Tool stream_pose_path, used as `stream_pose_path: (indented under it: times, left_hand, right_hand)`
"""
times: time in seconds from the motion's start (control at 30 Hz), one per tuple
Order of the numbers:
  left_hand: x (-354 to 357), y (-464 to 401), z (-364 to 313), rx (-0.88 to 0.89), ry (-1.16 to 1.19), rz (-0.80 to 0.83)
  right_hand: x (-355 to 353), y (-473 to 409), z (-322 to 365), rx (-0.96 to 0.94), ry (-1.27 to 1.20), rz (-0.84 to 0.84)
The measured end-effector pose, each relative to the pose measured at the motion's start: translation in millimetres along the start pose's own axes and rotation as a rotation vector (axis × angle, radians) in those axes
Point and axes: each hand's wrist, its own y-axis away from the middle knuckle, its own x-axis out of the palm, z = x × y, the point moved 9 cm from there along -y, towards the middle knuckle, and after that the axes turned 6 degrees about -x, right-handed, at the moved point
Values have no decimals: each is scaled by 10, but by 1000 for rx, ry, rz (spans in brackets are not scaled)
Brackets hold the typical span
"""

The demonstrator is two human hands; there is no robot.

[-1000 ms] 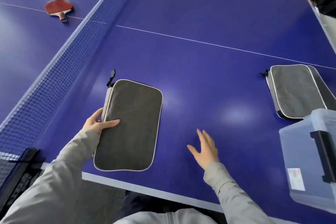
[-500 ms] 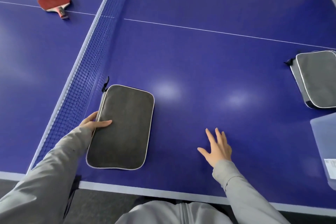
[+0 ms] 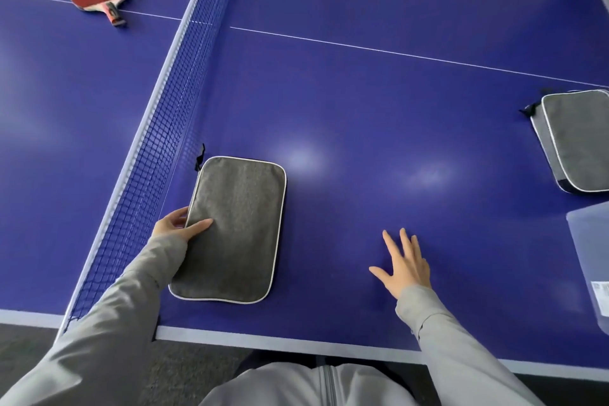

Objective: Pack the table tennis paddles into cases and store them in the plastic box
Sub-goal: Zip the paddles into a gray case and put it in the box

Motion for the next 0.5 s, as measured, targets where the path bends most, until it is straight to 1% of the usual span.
stream_pose_path:
  times: [0.1,0.2,0.27,0.37,0.43,0.5]
  left_hand:
    - [-9,-16,18,29,-92,-47]
    - [-39,-11,-80,52,-305,-148]
    - [11,68,-236,109,-489,-203]
    - [279,297,-519,286,-805,-264]
    - [607,491,-664,436,-958,-242]
    - [1025,703,-750,596,-1101,-179]
  right_hand:
    - [-1,4,8,3,-1,1]
    - [-7,6,13,3,5,8]
    - [-10,9,20,1,4,10]
    - [-30,37,13,-2,-11,4]
    - [-49,70,-8,0,-33,-7]
    - [-88,125,-57,8,-65,-31]
